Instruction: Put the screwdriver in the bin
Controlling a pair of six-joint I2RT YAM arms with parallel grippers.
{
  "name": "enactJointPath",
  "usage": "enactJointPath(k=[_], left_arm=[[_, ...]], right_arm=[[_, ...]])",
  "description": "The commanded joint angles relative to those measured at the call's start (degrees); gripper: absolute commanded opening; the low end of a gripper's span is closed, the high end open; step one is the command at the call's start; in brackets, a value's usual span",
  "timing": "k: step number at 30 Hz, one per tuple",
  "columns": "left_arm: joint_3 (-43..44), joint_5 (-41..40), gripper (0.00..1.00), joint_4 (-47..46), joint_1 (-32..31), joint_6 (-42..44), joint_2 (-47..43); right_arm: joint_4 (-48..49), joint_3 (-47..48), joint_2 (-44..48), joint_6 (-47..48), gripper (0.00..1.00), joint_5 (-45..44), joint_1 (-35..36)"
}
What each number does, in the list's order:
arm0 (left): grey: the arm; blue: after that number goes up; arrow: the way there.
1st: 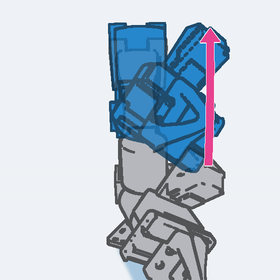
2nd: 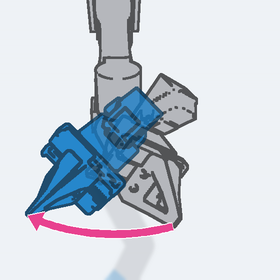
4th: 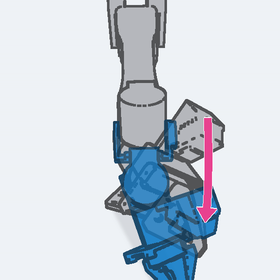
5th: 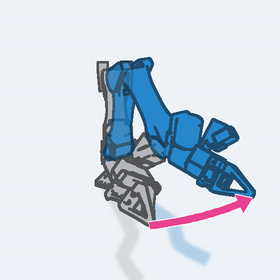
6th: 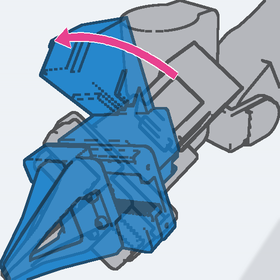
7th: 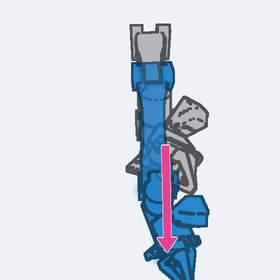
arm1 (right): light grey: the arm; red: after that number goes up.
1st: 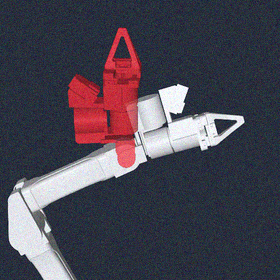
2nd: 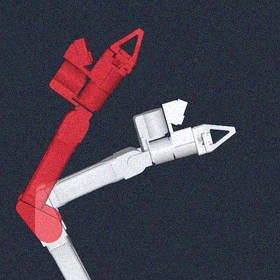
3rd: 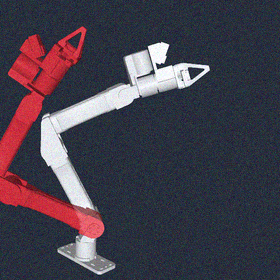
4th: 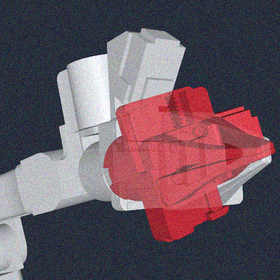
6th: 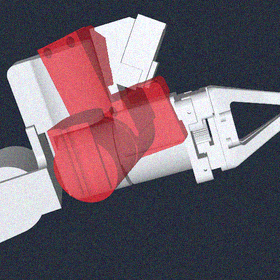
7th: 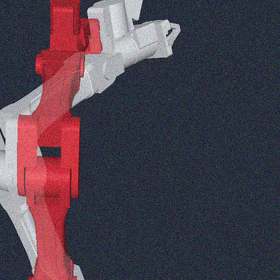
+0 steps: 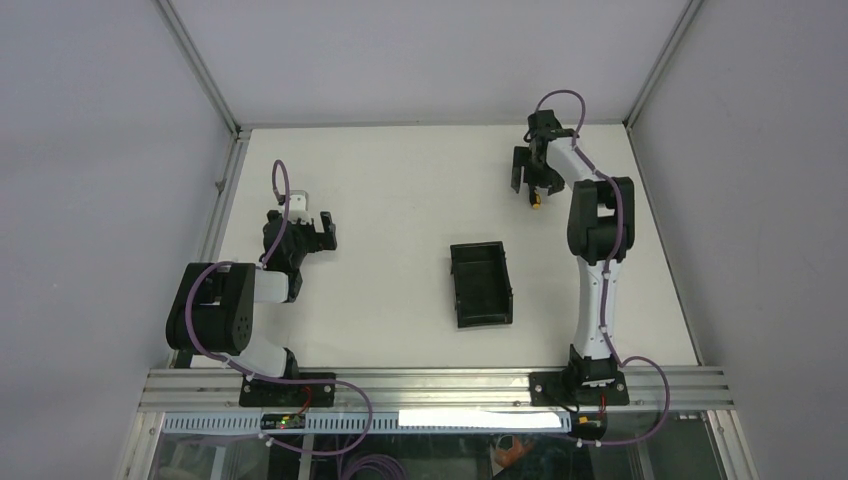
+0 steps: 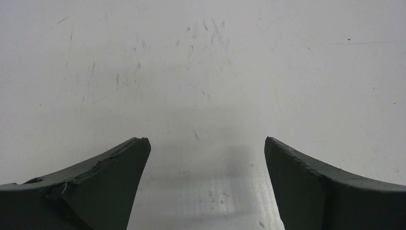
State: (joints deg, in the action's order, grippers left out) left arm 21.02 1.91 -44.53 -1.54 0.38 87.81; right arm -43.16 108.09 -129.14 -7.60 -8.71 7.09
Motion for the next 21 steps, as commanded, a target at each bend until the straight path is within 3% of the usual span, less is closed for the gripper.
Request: enactJointPath(k=[1, 5, 10, 21], left_arm=[[0.83, 0.81, 0.99, -1.74, -0.44, -1.08, -1.42], [0.79, 0.83, 0.99, -1.70, -0.46, -1.04, -1.42], [0.78, 0.80, 0.99, -1.73, -0.39, -1.05, -1.46], [0.85, 0.80, 0.99, -1.71, -0.45, -1.04, -1.47]], right_arm=[[-4.23, 2.25, -1.99, 0.63, 0.78, -1.76, 0.02], [-5.34, 1.85, -3.55, -0.85, 0.47, -0.46, 0.09], [-5.82, -0.91, -0.09, -2.04, 0.00, -0.78, 0.08], [-6.90, -20.08, 26.53, -4.17, 0.00, -5.60, 1.68]])
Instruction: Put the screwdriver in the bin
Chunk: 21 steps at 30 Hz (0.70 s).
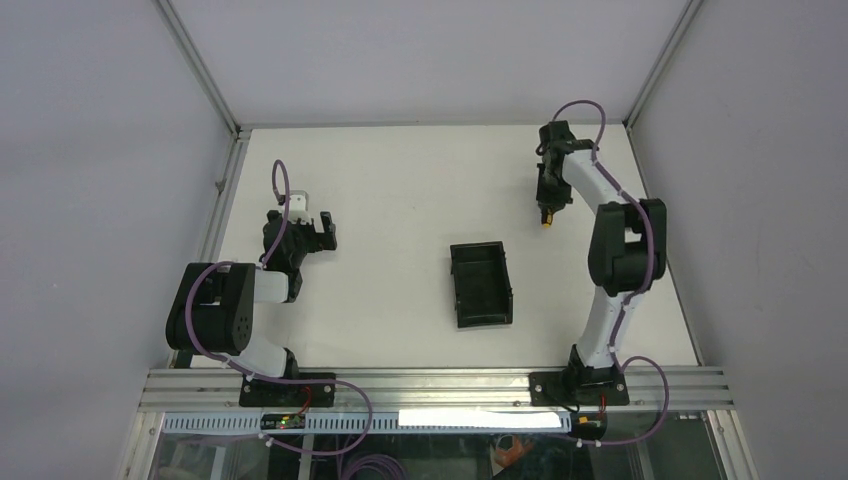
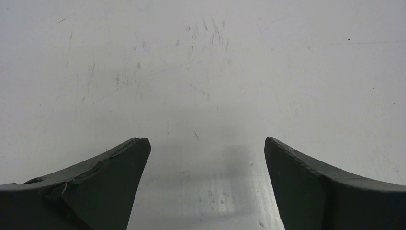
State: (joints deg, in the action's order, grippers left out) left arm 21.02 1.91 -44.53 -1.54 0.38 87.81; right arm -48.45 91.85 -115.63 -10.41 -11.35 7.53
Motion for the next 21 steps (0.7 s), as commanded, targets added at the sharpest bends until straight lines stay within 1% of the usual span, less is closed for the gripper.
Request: enactJointPath(k=[1, 4, 6, 11, 14, 17, 21], left_arm=[[0.79, 0.79, 0.99, -1.73, -0.47, -1.01, -1.42], [0.83, 0.81, 0.99, -1.70, -0.42, -1.02, -1.44], [0.82, 0.84, 0.99, -1.70, -0.37, -1.06, -1.49], [0.79, 0.81, 0.99, -1.70, -0.38, -1.07, -1.42], [0.79, 0.74, 0.99, -1.70, -0.39, -1.07, -1.42], [0.82, 0.78, 0.99, -1.70, -0.44, -1.04, -1.44], [0.79, 0.81, 0.99, -1.75, -0.42, -1.08, -1.41]], right_arm=[[-2.06, -5.68, 15.63, -1.76, 0.00, -3.29, 1.87], [-2.73, -11.72, 23.45, -3.70, 0.00, -4.21, 4.95], [-2.52, -14.35, 28.32, -4.26, 0.00, -4.46, 8.72], [-2.98, -19.26, 38.09, -5.13, 0.00, -6.66, 23.00], [-2.05, -22.50, 43.51, -5.07, 0.00, -7.01, 29.94], [0.57, -27.01, 47.58, -3.99, 0.00, -5.03, 34.52], [4.78, -34.33, 50.17, 1.94, 0.02, 0.75, 38.03]])
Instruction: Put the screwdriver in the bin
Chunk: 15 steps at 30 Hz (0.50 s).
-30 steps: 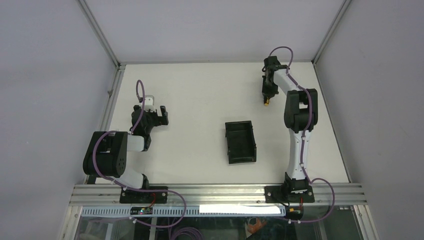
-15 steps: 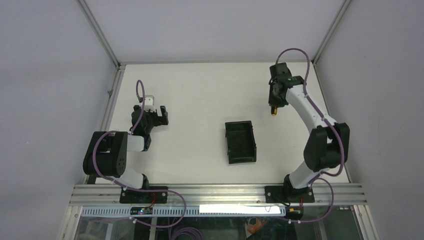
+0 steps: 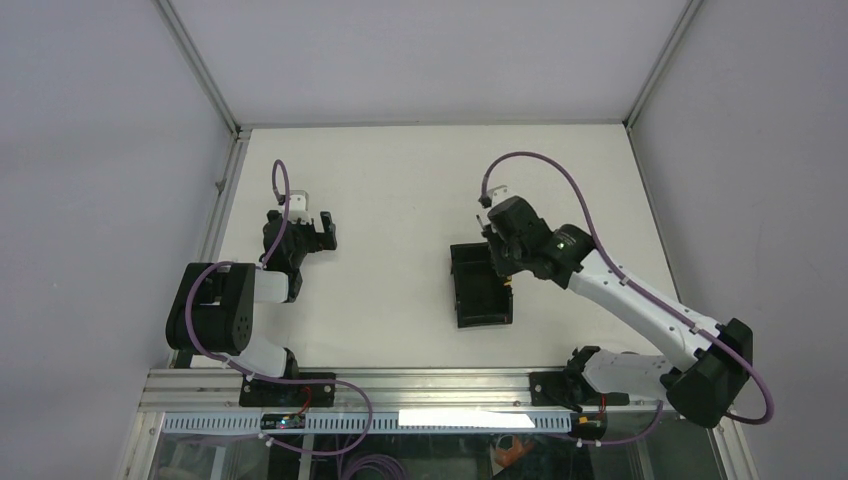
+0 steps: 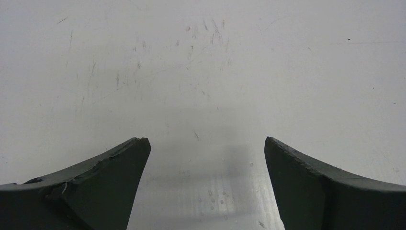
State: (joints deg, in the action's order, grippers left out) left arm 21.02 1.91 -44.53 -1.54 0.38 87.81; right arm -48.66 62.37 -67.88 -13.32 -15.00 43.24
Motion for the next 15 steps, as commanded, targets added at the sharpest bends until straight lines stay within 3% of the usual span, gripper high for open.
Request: enactJointPath(k=[1, 15], left_arm=[[0.78, 0.80, 0.99, -1.70, -0.41, -1.05, -1.45], [0.85, 0.74, 0.99, -1.70, -0.38, -1.07, -1.42]], right_arm=[[5.56, -6.16, 2.52, 6.11, 0.02, 4.73, 2.97], [11.80, -11.91, 2.15, 8.76, 0.07, 8.72, 3.72]])
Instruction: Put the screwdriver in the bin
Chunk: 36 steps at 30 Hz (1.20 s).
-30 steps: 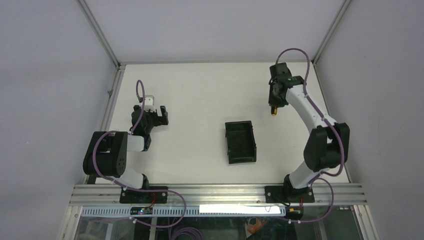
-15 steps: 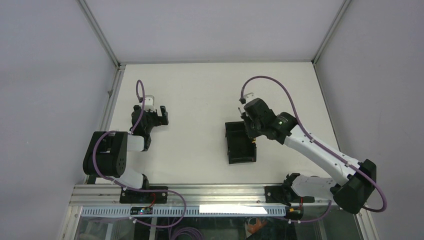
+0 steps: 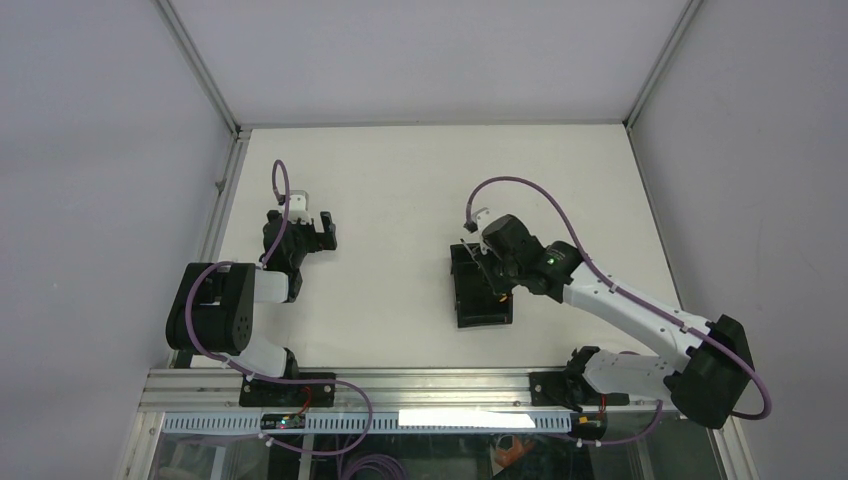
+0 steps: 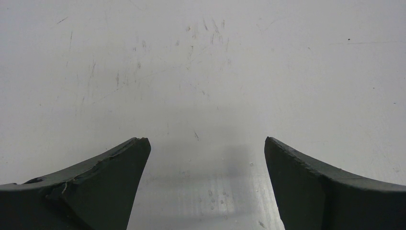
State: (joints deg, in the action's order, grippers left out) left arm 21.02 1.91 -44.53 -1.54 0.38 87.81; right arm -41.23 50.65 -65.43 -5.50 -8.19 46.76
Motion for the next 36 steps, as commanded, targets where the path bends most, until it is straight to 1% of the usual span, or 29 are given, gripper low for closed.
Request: enactJointPath(k=[1, 3, 4, 10, 12, 14, 15, 19, 20, 22, 24, 25, 27, 30, 36], left_arm=[[0.87, 0.74, 0.99, -1.71, -0.40, -1.08, -1.46], [0.85, 0.80, 0.99, -1.70, -0.41, -1.08, -1.42], [0.82, 0.76, 0.99, -1.70, -0.36, -1.08, -1.41], [0.79, 0.82, 0.99, -1.70, -0.37, -1.08, -1.47], [0.78, 0.80, 0.99, -1.70, -0.40, -1.07, -1.42], [0.83, 0.80, 0.99, -1.70, -0.47, -1.08, -1.43], [0.79, 0.74, 0.99, -1.70, -0.41, -1.03, -1.43], [0.78, 0.81, 0.99, -1.70, -0.37, -1.03, -1.42], [0.80, 0.81, 0.99, -1.70, -0.43, -1.03, -1.41], [0.80, 0.81, 0.99, -1.70, -0.45, -1.08, -1.44], [0.82, 0.75, 0.99, -1.70, -0.44, -1.07, -1.41], [0.80, 0.80, 0.99, -1.70, -0.40, -1.08, -1.41], [0.78, 0.78, 0.99, -1.70, -0.42, -1.08, -1.43], [0.78, 0.80, 0.99, -1.70, -0.41, -1.03, -1.48], [0.79, 0.80, 0.99, -1.70, -0.38, -1.03, -1.41]], right_arm=[[4.32, -0.20, -0.74, 0.66, 0.07, 1.53, 0.17], [4.24, -0.12, -1.30, 0.01, 0.09, 0.98, 0.20], [4.34, -0.16, -1.44, -0.16, 0.12, 1.10, 0.17], [4.95, -0.86, -2.01, -1.95, 0.35, 1.38, 0.17], [4.66, -0.66, -2.28, -2.46, 0.44, 0.37, 0.20], [4.50, -0.48, -2.10, -2.68, 0.49, 0.17, 0.18], [4.56, -0.46, -1.94, -2.85, 0.51, 0.21, 0.17], [5.16, -0.02, -0.58, -3.60, 0.52, -0.30, 0.17], [5.36, 0.28, -0.05, -3.85, 0.54, -0.71, 0.17], [6.23, 0.85, 1.27, -4.96, 0.62, -2.49, 0.17], [6.84, 1.66, 2.36, -5.98, 0.67, -5.37, 0.04], [6.74, 2.38, 2.67, -6.47, 0.73, -7.67, -0.11], [6.25, 3.29, 3.22, -7.01, 0.81, -11.02, -1.06], [4.91, 4.03, 3.76, -8.58, 0.98, -14.69, -5.24], [-1.21, 4.85, 4.68, -12.76, 0.99, -15.84, -24.08]])
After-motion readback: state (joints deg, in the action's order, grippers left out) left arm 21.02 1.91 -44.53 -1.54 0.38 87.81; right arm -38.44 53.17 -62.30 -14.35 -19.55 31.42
